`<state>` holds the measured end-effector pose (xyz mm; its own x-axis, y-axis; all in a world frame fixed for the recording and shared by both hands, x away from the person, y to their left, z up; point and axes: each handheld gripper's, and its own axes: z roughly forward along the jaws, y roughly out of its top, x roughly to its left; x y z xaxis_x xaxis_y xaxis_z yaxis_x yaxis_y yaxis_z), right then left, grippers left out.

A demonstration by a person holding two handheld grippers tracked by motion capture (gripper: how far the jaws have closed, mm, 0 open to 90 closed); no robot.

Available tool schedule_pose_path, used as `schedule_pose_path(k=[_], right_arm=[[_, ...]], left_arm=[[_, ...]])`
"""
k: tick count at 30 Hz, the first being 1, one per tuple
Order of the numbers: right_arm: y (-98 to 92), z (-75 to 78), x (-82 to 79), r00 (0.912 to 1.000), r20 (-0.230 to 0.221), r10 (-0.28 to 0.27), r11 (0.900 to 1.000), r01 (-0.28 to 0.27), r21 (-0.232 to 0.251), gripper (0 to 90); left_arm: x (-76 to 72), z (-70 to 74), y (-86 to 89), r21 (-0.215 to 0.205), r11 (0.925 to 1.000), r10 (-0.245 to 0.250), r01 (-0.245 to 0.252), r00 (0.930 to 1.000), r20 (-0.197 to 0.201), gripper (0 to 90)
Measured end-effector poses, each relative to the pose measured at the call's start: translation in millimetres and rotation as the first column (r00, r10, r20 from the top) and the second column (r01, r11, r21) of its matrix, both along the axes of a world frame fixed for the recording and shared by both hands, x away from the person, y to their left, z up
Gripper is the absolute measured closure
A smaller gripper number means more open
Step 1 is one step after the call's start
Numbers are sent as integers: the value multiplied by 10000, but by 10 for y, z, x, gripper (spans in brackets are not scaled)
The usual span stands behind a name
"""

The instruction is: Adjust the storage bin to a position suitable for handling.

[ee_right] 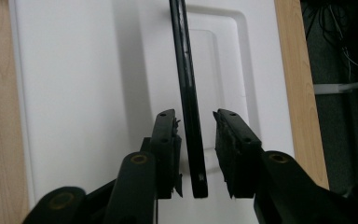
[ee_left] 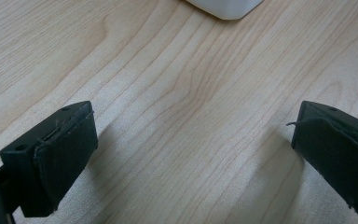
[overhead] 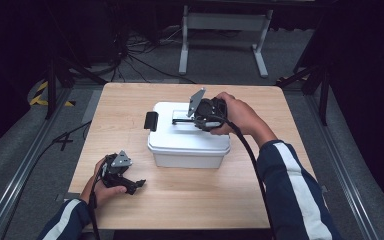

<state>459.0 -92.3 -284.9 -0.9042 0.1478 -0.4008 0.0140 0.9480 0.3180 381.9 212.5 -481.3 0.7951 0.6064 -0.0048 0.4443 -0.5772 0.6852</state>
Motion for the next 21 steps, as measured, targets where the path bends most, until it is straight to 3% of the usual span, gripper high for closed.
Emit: schedule_pose_path(k=[8, 13, 21], right_arm=[[54, -26, 12, 9999, -83, 146, 9997, -147, -188, 816], [29, -22, 37, 9994, -152, 301, 9995, -300, 69, 828], [28, -8, 56, 9981, -140, 594, 9982, -595, -52, 836]], left_arm=[[1, 1, 0, 1, 10000, -4, 4, 10000, -8, 7], [1, -1, 2, -8, 10000, -20, 20, 10000, 9, 6], [-35, -8, 7, -120, 9997, 190, -190, 9998, -8, 10]])
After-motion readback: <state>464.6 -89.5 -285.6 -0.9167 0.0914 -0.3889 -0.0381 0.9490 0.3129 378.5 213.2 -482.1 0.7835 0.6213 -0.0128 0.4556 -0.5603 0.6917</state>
